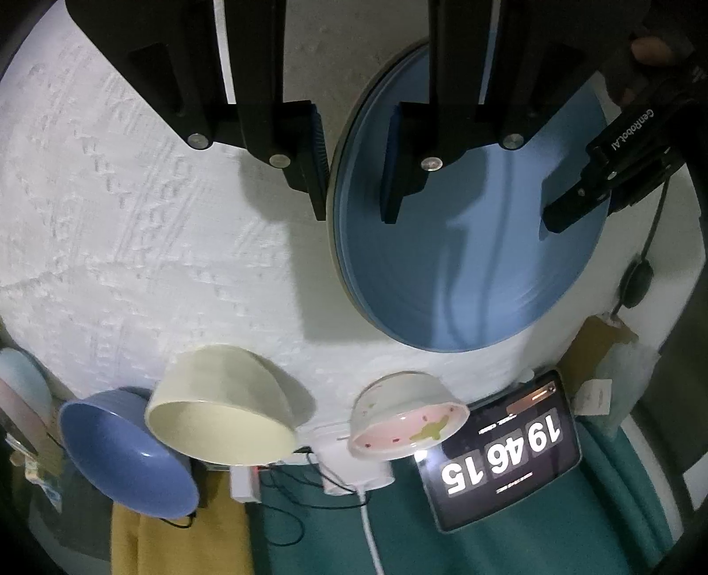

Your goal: Organize plates and bowls

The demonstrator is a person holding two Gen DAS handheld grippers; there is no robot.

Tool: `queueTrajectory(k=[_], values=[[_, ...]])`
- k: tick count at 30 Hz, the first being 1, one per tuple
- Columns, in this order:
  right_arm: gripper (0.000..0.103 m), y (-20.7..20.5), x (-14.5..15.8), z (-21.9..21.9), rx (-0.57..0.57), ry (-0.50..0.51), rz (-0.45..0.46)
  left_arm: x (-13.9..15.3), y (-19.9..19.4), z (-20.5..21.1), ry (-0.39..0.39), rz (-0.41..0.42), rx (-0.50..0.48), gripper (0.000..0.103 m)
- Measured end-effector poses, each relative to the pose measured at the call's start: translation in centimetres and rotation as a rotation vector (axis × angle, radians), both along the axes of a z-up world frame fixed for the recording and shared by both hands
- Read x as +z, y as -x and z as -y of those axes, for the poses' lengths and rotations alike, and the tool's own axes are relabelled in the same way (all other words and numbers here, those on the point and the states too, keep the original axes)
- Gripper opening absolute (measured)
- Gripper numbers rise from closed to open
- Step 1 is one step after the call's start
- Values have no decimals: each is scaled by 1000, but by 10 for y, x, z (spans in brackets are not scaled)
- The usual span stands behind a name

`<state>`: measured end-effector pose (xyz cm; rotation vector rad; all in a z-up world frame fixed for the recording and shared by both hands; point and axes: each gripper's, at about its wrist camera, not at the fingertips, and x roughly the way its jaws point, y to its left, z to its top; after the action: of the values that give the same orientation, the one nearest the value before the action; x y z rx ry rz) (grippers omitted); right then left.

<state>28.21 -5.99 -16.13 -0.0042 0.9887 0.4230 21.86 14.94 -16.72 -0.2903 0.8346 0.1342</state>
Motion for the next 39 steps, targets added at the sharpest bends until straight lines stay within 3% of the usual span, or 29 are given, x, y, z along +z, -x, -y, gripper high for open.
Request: queueTrajectory(k=[10, 16, 23, 30, 39], values=[[28, -2, -12, -14, 11, 34, -13, 0, 2, 0, -81, 0, -7, 46], [28, 1, -12, -16, 14, 44, 7, 0, 2, 1, -82, -12, -2, 47], [39, 0, -13, -25, 18, 59, 12, -1, 6, 3, -96, -2, 15, 51], [40, 6, -7, -18, 14, 52, 12, 1, 7, 1, -100, -19, 33, 52], [40, 17, 12, 6, -15, 34, 61, 24, 21, 2, -107, 53, 101, 52]])
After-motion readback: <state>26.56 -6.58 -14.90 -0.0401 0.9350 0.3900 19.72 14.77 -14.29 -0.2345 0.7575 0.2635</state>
